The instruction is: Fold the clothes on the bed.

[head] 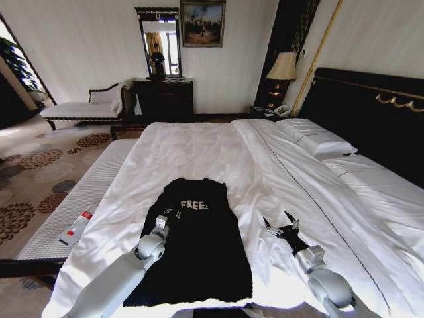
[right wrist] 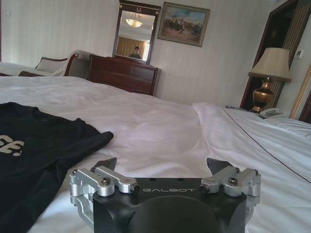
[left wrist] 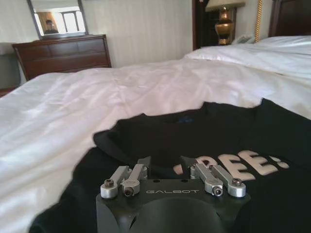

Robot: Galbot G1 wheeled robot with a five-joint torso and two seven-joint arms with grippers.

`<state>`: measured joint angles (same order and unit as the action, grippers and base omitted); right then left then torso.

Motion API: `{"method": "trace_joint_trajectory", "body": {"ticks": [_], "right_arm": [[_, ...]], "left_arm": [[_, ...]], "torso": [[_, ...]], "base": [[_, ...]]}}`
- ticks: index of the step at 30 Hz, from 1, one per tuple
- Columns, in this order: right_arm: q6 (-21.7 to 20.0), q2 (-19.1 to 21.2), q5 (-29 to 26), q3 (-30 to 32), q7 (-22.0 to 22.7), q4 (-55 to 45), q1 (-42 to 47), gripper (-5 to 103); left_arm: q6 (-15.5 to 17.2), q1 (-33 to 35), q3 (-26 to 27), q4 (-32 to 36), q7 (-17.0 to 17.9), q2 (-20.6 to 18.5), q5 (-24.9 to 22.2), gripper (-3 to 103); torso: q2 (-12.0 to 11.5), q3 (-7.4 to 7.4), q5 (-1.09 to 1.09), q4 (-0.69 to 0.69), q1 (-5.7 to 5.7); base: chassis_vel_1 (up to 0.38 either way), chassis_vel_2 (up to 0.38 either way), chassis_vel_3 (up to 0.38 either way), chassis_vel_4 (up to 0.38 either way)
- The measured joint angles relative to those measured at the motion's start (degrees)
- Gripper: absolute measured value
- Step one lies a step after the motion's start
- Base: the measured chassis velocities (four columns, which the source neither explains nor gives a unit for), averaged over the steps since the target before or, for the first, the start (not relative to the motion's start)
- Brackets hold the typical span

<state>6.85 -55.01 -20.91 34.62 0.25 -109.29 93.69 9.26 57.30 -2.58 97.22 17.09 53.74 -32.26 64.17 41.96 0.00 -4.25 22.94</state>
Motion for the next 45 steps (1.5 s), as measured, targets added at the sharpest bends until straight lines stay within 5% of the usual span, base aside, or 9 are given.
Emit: {"method": "trace_joint_trajectory", "body": {"ticks": [9,12,20,29,39,45], "right_arm": [[-0.22,-0.01,-1.29,-2.11,0.08,1.97,-3.83,100],[-1.08,0.64,-3.16,-3.14,0.55,2.81,-6.76,100],[-1.64,1.57,-4.95,-3.04,0.79,4.11,-8.43,100],[-1.8,1.94,-5.44,-2.45,0.69,4.95,-8.41,100],[-2.45,2.76,-6.16,-2.54,0.93,5.1,-9.03,100],[-2.64,3.05,-6.46,-2.44,1.08,5.11,-9.3,100]], "left_arm": [[0.61,-1.69,6.2,-0.02,2.69,-1.69,-12.51,67],[1.18,-6.47,6.64,-4.74,3.28,0.08,-17.61,83],[2.75,-17.55,3.81,-17.25,2.71,4.61,-21.49,101],[6.95,-25.29,0.87,-29.53,2.15,9.41,-24.33,96],[7.48,-30.64,0.24,-39.23,-0.2,15.28,-24.06,88],[8.16,-31.49,0.17,-42.37,-0.47,17.74,-23.09,66]], "torso": [[0.0,0.0,0.0,0.0,0.0],[0.0,0.0,-0.01,0.0,0.0],[0.0,0.01,0.01,-0.02,0.0],[0.0,0.0,0.0,0.0,0.0],[0.0,0.0,0.0,-0.01,0.01],[-0.01,0.0,0.0,-0.01,0.0]], "base": [[0.0,0.0,0.0,0.0],[0.0,0.0,0.0,0.0],[0.0,0.0,0.0,0.0],[0.0,0.0,0.0,0.0],[0.0,0.0,0.0,0.0],[0.0,0.0,0.0,0.0]]}}
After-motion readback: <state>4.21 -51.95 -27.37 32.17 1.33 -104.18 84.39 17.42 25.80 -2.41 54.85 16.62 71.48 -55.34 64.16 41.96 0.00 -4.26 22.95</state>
